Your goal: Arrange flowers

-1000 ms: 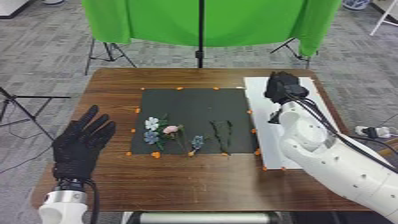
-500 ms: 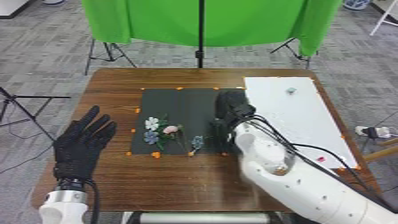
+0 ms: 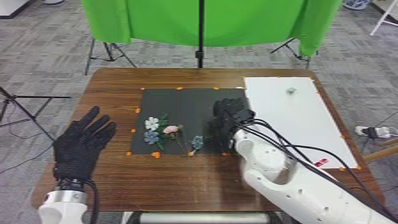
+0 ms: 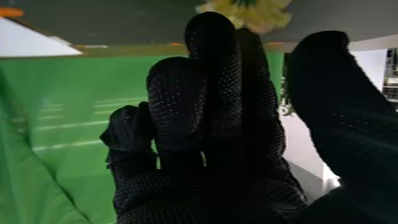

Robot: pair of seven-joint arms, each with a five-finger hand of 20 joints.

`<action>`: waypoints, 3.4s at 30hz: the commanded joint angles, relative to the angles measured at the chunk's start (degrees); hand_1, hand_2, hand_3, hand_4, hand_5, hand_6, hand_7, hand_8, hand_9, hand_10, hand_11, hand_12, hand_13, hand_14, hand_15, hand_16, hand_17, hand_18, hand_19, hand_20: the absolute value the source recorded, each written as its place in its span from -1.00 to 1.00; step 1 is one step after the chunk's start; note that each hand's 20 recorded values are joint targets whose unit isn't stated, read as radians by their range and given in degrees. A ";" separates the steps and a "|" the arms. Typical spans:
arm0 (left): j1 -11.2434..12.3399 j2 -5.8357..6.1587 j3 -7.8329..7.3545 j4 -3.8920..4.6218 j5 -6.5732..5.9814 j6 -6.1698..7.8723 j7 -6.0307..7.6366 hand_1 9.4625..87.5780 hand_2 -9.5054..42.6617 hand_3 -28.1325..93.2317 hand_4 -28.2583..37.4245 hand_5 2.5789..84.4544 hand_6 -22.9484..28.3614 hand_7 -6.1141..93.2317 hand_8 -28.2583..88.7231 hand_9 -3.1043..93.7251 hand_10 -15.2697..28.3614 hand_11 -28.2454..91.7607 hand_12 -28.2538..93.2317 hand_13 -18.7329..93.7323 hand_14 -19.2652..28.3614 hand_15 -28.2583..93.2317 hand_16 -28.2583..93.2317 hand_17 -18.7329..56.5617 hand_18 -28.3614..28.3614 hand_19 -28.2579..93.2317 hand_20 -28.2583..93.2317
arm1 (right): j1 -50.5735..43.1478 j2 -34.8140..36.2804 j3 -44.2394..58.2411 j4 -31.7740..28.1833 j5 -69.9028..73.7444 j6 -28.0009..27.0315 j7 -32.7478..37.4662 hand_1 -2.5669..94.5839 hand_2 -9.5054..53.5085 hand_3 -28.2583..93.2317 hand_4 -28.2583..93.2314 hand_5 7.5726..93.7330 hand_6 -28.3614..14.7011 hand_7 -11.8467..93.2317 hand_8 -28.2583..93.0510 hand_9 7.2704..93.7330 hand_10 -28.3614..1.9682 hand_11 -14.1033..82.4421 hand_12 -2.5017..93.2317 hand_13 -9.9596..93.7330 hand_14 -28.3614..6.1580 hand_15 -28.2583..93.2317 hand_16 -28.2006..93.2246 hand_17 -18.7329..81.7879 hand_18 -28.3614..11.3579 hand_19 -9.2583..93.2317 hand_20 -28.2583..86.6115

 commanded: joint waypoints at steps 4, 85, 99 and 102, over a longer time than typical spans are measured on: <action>0.51 0.06 0.54 -0.09 0.25 0.05 0.24 -0.67 -0.43 0.81 -0.94 -0.10 0.29 -0.67 -0.67 -0.24 0.58 -0.13 -0.36 -0.24 0.93 0.30 -0.68 -0.78 0.85 0.32 -0.26 | 4.77 6.69 3.51 -0.75 5.03 4.09 4.82 -0.24 -1.00 0.75 -1.00 0.32 0.33 -0.47 -0.74 0.56 0.09 0.20 -0.54 0.39 0.01 0.81 -0.26 -0.12 -0.70 1.00 0.50; -0.08 -0.65 1.14 0.48 0.75 -1.04 -0.39 -0.67 -0.43 0.81 -0.95 -0.12 0.27 -0.66 -0.67 -0.24 0.58 -0.13 -0.36 -0.24 0.93 0.31 -0.68 -0.78 0.85 0.32 -0.26 | -12.29 6.72 12.74 -6.85 2.78 -5.72 -4.45 0.14 -1.00 0.63 -1.00 0.89 0.49 -0.48 -0.46 1.00 0.47 -0.32 -0.38 0.67 0.35 0.58 -0.21 0.03 -0.56 1.00 0.48; -0.78 -1.15 0.90 0.53 1.07 -0.92 -1.48 -0.67 -0.43 0.81 -0.94 -0.12 0.27 -0.66 -0.67 -0.24 0.59 -0.14 -0.36 -0.24 0.93 0.30 -0.68 -0.78 0.85 0.32 -0.26 | -18.56 8.15 17.44 -13.01 -5.11 -8.91 -3.51 -0.15 -1.00 0.69 -1.00 0.64 0.40 -0.44 -0.60 0.80 0.29 -0.09 -0.53 0.55 0.20 0.67 -0.25 -0.04 -0.65 1.00 0.51; -0.59 -1.09 0.56 0.47 1.15 -0.86 -1.67 -0.67 -0.43 0.81 -0.94 -0.12 0.27 -0.66 -0.67 -0.24 0.58 -0.14 -0.36 -0.24 0.93 0.30 -0.68 -0.78 0.85 0.32 -0.26 | -19.45 8.73 18.55 -14.31 -10.10 -9.67 -5.49 -0.26 -1.00 0.68 -1.00 0.57 0.35 -0.44 -0.73 0.72 0.19 0.00 -0.56 0.51 0.09 0.73 -0.25 -0.04 -0.71 1.00 0.56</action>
